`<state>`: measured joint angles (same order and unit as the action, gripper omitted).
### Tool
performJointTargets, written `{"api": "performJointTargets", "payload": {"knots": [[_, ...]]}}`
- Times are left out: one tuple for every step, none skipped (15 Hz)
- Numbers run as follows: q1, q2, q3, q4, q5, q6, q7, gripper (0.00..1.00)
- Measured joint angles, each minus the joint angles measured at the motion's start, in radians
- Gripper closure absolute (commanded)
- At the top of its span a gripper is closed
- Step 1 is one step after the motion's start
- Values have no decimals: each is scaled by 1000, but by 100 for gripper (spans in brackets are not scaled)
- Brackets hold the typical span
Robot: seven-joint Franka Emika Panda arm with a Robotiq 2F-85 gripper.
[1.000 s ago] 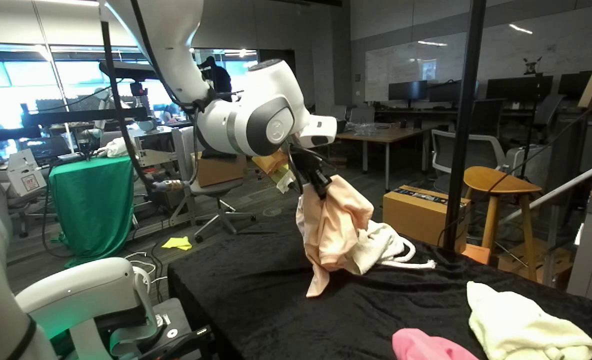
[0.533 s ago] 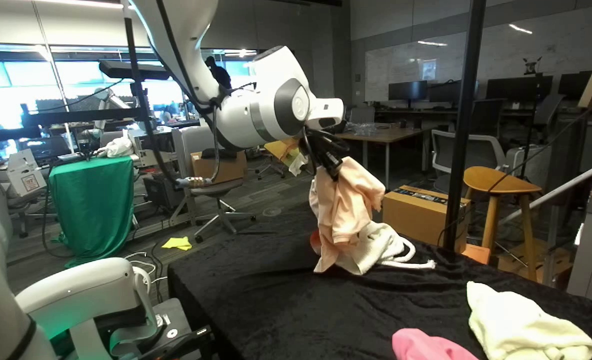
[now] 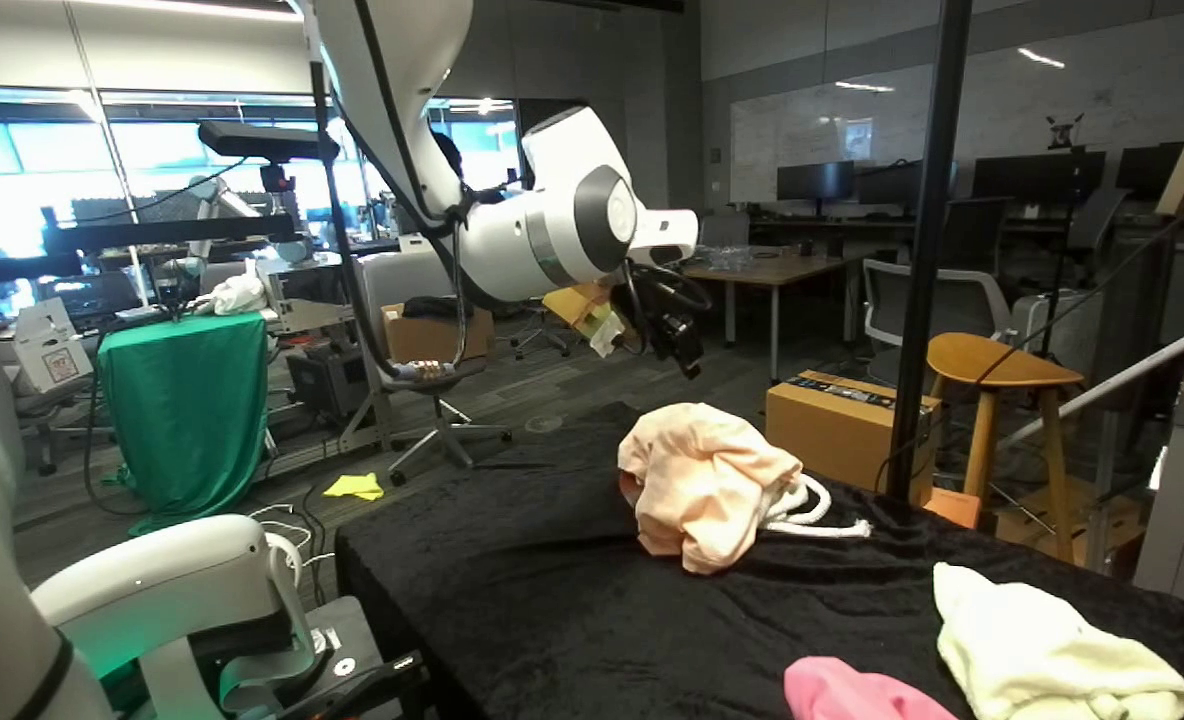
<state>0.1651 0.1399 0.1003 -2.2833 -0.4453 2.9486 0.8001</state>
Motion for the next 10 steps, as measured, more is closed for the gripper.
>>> {"api": "performJointTargets", "payload": {"knots": [[-1,1,8,-1,17,-31,-13,0],[-2,-1,16,-2,40,-71,-36,0],[-4,-5,26,-3,68,-119,-66,0],[-2,-14,29,-3,104,-171,-108,0],[0,-29,29,-3,142,-225,-152,0],[-1,-47,27,-2,169,-281,-189,0],[-3,-70,23,-1,191,-334,-219,0],[-8,-93,20,0,213,-382,-252,0],[-14,-114,16,2,239,-428,-290,0],[-23,-133,11,6,267,-472,-330,0]]}}
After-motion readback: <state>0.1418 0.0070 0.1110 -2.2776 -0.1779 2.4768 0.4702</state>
